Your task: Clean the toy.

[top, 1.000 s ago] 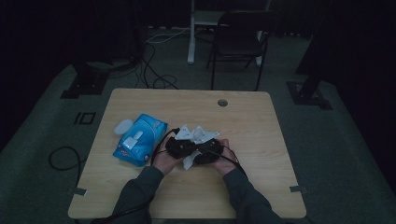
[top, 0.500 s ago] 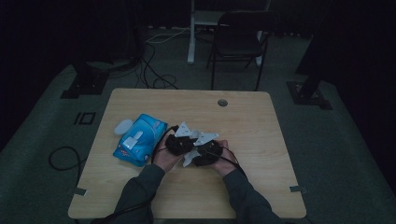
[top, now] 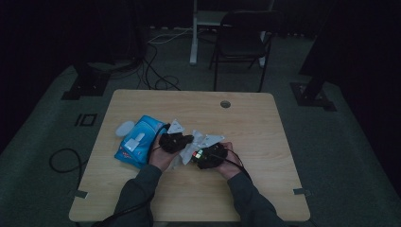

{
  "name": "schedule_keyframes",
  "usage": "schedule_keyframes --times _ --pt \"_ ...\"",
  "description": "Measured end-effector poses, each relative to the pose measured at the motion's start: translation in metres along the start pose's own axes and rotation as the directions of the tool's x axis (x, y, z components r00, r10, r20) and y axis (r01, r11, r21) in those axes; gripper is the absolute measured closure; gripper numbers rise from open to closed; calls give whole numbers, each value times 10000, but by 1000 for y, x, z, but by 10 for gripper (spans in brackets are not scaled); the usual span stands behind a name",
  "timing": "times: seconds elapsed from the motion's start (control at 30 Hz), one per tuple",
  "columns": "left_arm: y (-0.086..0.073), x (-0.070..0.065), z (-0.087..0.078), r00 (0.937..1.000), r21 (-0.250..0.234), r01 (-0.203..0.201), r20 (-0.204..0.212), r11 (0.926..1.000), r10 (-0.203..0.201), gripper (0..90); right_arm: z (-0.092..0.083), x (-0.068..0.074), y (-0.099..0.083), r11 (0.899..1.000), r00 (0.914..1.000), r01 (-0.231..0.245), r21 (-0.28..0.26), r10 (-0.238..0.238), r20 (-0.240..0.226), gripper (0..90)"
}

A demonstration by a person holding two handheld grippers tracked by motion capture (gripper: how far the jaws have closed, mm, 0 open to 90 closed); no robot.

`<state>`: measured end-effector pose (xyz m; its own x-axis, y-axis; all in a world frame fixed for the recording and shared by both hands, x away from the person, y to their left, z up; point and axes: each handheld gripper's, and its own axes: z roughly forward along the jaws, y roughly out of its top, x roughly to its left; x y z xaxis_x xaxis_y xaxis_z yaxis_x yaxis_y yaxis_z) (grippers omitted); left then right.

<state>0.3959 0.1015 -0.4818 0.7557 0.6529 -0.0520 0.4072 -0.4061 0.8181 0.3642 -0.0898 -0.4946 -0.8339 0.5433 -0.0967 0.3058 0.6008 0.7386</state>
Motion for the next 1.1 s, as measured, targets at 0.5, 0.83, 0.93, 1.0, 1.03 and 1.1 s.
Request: schedule_keyframes --times 0.5,0.83,0.93,1.0,1.03,1.1 --pt "-9 2 5 9995 98 273 149 9996 -274 884 -6 -3 0 9972 9986 -520 -532 516 -104 342" --pt "-21 -1 7 9993 447 251 259 9987 -263 884 -16 -14 0 9922 9958 -884 -883 901 151 341" --pt "-23 -1 7 9994 546 210 273 9983 -225 883 -16 -16 -1 9901 9944 -1029 -953 1048 152 342" --pt "-23 -1 7 9993 532 246 284 9983 -262 883 -16 -16 0 9906 9948 -997 -939 1011 109 342" --pt "-22 -1 6 9993 507 268 257 9984 -281 883 -16 -16 0 9913 9953 -956 -908 967 85 342" --pt "-20 -2 4 9993 385 260 273 9989 -270 883 -15 -14 0 9931 9963 -836 -827 848 108 342"
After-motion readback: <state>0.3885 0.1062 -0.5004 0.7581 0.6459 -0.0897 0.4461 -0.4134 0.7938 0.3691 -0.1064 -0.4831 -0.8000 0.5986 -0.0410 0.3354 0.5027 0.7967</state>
